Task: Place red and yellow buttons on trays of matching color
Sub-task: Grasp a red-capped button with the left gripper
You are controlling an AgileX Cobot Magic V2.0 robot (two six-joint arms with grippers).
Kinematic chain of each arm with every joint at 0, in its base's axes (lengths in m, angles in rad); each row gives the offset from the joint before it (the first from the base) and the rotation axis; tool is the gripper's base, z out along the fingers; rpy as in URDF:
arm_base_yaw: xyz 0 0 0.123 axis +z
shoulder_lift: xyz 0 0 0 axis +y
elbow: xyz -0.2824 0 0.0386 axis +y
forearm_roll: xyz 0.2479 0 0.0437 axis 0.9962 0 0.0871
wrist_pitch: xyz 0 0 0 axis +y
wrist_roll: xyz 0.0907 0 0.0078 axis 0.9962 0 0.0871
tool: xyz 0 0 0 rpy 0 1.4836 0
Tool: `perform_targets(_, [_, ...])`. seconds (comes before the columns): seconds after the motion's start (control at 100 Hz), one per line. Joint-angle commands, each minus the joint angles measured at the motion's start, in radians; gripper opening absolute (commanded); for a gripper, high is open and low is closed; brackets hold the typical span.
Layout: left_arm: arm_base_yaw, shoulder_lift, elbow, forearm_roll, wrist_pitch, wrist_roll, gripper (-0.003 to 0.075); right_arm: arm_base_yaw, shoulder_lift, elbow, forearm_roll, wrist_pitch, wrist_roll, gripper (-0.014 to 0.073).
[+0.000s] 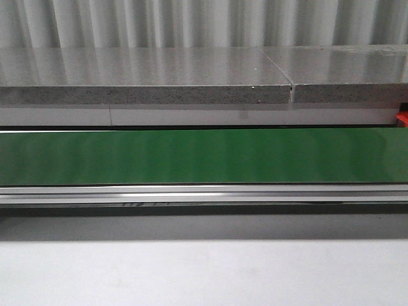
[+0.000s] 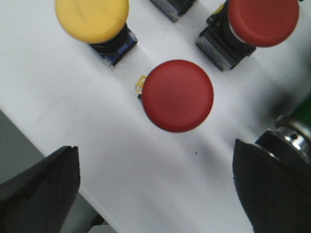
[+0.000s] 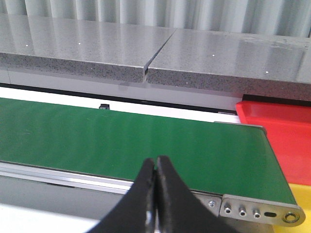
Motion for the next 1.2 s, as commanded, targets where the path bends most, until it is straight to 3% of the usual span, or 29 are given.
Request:
perform_targets(0.0, [0.002, 0.024, -0.052, 0.006, -0.052, -0.01, 0.0618, 0.0, -0.01, -0.015, -0.008, -0.073, -0.001, -0.0069])
perform_targets(0.32, [0.002, 0.127, -0.077, 0.021, -0.112, -0.01, 0.0615, 0.0, -0.01, -0.015, -0.008, -0.073, -0.001, -0.0069])
perform_targets(0.39, [0.002, 0.135, -0.077, 0.023, -0.122, -0.01, 0.0582, 0.0, -0.01, -0.015, -0.008, -0.073, -0.001, -0.0069])
perform_targets(0.49, [0.002, 0.135, -0.08, 0.026, -0.132, -0.01, 0.0459, 0.0, -0.01, -0.015, -0.008, -0.073, -0.001, -0.0069])
perform_targets(0.66, [0.002, 0.135, -0.08, 0.026, -0.135, -0.01, 0.0129, 0.0, -0.01, -0.015, -0.008, -0.073, -0.001, -0.0069])
perform_targets(0.76, [-0.003, 0.128, -0.08, 0.026, -0.11, -0.008, -0.0024, 0.0, -0.01, -0.015, -0.008, -0.073, -0.001, -0.0069])
perform_targets(1.19, [-0.143, -0.181, -0.084, 0.118, 0.0, -0.006, -0.0021, 0.0, -0.01, -0.015, -0.008, -0.073, -0.001, -0.0069])
